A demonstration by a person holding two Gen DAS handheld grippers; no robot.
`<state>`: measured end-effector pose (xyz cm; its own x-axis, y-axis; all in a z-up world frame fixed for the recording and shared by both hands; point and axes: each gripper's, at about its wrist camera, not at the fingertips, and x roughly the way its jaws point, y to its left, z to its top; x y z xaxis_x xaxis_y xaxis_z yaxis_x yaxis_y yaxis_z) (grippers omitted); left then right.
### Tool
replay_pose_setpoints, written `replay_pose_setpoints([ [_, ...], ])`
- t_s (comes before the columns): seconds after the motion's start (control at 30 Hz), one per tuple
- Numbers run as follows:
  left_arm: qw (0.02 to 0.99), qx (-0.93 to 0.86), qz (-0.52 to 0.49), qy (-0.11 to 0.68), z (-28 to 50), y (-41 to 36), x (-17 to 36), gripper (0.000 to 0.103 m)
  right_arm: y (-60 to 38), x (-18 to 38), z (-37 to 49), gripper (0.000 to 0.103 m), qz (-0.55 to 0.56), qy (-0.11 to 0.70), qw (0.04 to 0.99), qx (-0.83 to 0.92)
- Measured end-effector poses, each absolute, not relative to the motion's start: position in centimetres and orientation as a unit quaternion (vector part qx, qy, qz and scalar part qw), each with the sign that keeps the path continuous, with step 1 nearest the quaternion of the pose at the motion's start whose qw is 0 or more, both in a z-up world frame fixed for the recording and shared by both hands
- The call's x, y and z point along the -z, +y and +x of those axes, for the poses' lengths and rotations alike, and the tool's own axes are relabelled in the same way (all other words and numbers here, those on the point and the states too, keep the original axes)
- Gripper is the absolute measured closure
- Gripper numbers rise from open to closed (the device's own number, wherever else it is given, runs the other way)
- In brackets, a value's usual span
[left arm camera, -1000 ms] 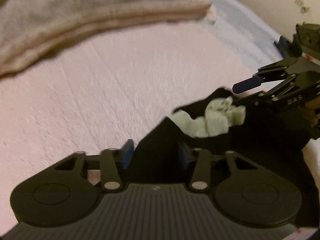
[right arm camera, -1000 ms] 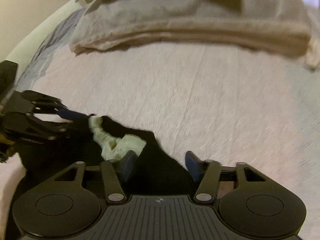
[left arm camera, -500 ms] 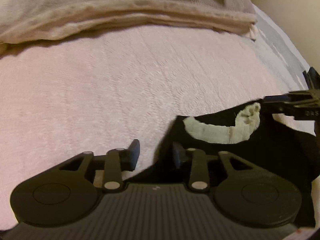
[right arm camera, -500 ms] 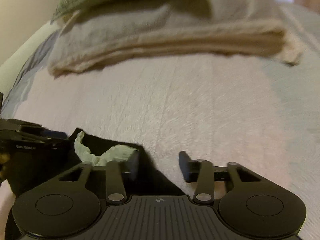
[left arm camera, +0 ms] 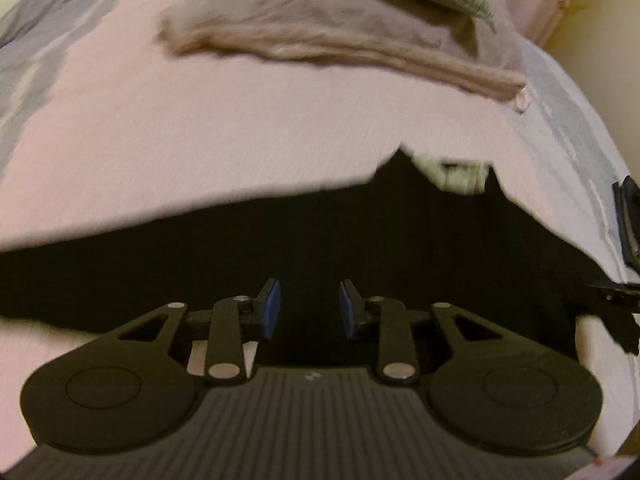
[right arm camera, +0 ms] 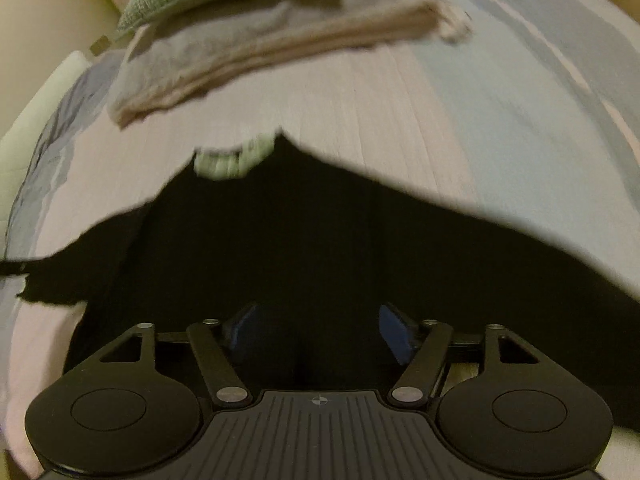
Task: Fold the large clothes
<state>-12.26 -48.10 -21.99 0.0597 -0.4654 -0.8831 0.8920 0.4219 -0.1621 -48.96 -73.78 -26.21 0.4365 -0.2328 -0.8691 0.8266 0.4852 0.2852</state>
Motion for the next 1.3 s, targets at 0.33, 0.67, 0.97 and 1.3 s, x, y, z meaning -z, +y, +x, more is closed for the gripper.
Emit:
replay_pose_setpoints([
  [0.33,0.671,0.474,0.269,0.502,-19.1,-32.9,19.0,0.049,-58.8,20.5,-54.0,0.036,0.401,0.420,0.709,0.401],
  [0.67,0.595,0.537,0.281,0.527,-22.9,-23.6,23.1,0.049,-47.4,22.7,-56.3,0.036,0.436,0.427,0.676,0.413],
  [0.97,0.570,0.521,0.228,0.592,-24.1,-22.4,29.4,0.056,-47.4,28.8,-59.2,0.036,0.494,0.387,0.666,0.403],
  [1.3,0.575,0.493,0.193,0.624,-24.0,-22.1,30.0,0.100,-48.5,30.6,-60.6,0.083,0.542,0.359,0.668,0.362],
])
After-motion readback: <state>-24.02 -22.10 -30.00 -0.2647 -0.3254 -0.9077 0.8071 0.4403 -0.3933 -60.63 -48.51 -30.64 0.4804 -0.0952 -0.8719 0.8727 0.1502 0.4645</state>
